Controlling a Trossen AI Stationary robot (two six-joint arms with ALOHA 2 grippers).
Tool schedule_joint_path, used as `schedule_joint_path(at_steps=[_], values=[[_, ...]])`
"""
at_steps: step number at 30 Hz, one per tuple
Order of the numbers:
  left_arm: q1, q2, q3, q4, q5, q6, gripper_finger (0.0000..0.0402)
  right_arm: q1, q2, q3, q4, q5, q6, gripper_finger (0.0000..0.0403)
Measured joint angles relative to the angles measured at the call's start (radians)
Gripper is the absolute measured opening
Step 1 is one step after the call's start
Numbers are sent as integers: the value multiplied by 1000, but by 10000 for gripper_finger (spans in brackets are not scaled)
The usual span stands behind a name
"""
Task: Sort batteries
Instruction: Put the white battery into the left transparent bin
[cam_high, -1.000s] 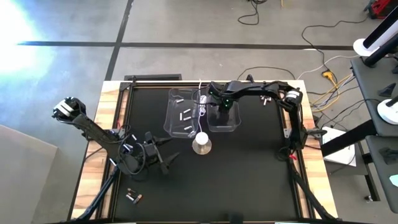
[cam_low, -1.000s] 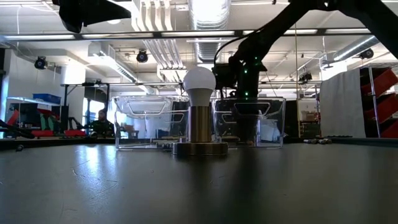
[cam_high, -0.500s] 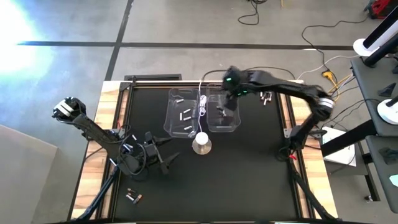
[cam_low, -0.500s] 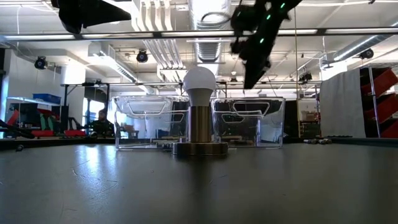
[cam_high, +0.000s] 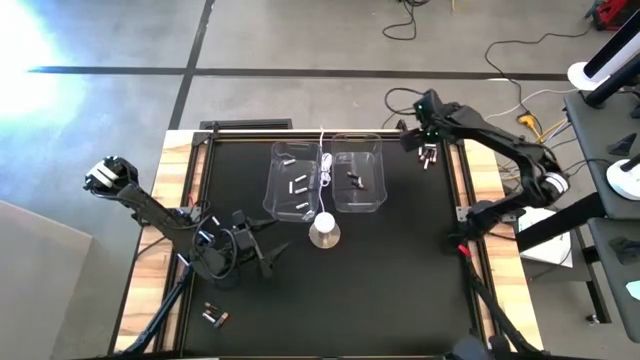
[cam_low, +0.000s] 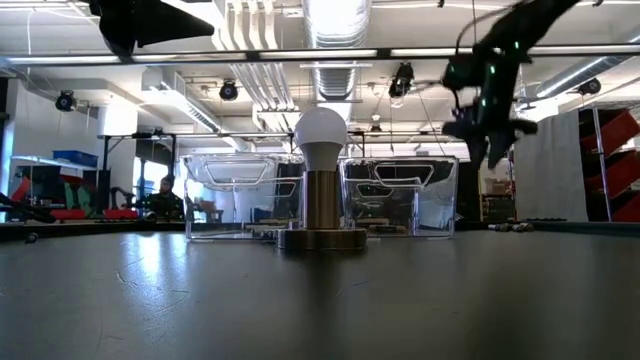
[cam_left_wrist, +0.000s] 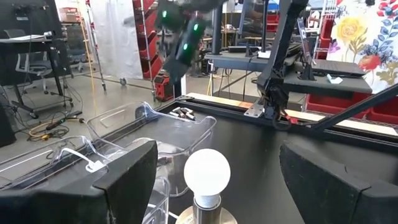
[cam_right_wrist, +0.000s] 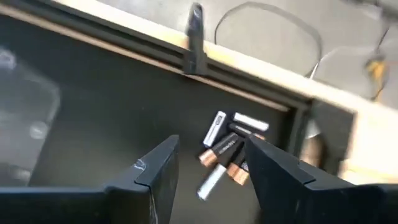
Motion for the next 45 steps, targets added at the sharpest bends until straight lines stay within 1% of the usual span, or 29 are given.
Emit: schedule_joint_path(at_steps=[3,6,11,16,20,26,28,37,40,42,45], values=[[1,0,0,0,0,1,311,-51,63,-84,145,-65,29,179],[2,0,0,0,0,1,311,-85,149,-103,244,-80,44,187],[2,0,-3,-1,0,1,311,-124,300,-53,259,-79,48,194],[2,0,-5,-3,0,1,311,-136,375,-20,248,-79,90,188],[2,0,-5,-23,0,1,311,-136,387,-13,226,-79,110,172],[2,0,-6,-29,0,1,311,-133,369,-32,211,-81,124,141],[2,0,-6,-29,0,1,311,-131,367,-34,201,-97,132,128],[2,0,-2,-30,0,1,311,-129,373,-43,207,-131,129,48],[2,0,-2,-30,0,1,311,-130,378,-44,213,-140,114,27],[2,0,-2,-29,0,1,311,-127,375,-46,222,-140,86,20],[3,0,-19,-30,8,-22,311,-116,339,-52,234,-150,59,22]])
